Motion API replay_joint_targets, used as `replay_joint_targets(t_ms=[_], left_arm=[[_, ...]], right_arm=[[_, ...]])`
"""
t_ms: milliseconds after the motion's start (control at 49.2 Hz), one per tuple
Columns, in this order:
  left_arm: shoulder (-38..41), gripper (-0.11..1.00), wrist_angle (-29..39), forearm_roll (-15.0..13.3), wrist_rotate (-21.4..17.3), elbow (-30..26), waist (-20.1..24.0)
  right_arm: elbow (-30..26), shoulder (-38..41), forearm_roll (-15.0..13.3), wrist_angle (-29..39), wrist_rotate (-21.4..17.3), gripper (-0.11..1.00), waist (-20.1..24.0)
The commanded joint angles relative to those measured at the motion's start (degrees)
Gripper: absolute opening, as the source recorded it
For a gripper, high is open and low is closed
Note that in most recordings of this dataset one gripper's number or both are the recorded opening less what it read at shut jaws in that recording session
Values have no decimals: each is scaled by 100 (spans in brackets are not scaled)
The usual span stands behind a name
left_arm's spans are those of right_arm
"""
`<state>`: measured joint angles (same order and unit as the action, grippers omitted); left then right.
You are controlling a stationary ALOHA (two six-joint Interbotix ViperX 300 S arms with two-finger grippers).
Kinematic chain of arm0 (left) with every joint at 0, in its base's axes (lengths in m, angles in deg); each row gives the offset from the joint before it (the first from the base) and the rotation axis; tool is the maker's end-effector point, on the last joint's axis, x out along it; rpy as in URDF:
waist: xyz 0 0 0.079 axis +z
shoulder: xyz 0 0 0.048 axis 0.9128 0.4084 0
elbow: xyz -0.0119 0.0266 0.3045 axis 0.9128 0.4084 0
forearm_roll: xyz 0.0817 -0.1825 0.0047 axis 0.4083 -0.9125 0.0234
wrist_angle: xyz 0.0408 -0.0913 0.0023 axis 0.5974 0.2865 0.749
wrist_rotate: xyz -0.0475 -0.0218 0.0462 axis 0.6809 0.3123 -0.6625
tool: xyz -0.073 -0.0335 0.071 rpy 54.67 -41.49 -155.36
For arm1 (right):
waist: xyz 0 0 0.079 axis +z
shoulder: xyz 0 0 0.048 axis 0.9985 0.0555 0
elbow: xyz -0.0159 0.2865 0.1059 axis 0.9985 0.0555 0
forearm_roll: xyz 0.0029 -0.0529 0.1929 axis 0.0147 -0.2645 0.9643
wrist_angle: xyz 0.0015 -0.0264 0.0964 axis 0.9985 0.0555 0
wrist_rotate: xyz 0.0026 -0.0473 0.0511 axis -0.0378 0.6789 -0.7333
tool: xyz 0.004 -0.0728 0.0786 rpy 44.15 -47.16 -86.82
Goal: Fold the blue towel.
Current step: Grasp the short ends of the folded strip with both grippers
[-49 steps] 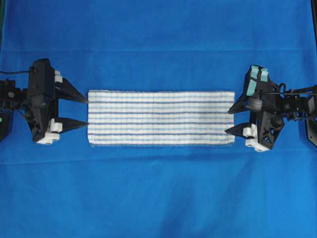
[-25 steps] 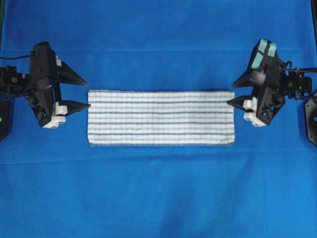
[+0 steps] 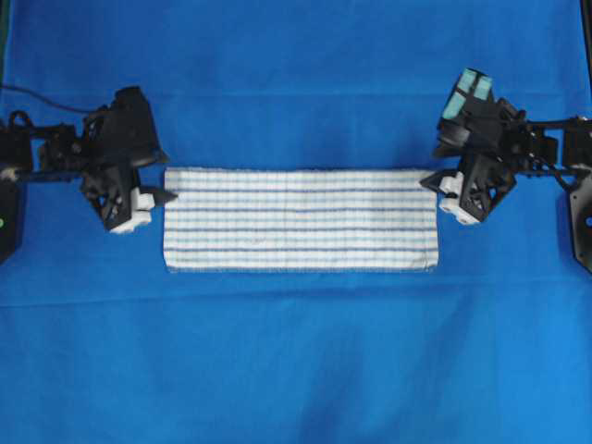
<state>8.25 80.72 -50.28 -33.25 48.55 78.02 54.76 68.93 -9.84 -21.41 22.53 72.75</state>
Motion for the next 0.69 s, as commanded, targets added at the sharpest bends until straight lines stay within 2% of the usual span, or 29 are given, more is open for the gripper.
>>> replay_joint_targets(t_ms=[0, 305, 427, 467, 528, 630, 671], left_arm=[[167, 68, -44, 0, -9, -132, 70], [272, 67, -35, 0, 0, -149, 105], [264, 66, 26, 9, 26, -167, 176], [264, 63, 79, 0, 26, -185, 185], [290, 54, 158, 0, 26, -220, 176], [299, 27, 334, 0, 0, -264, 176], [308, 18, 378, 0, -9, -272, 176]], right_arm=[[-97, 229, -26, -123, 18, 65, -70], [-105, 475, -123, -360, 26, 65, -202], [-114, 475, -185, -343, 35, 60, -193], [-114, 475, -193, -343, 44, 55, -185], [-123, 475, -237, -352, 53, 41, -158], [-114, 466, -246, -360, 62, 9, -132], [-114, 448, -255, -360, 62, 3, -123]])
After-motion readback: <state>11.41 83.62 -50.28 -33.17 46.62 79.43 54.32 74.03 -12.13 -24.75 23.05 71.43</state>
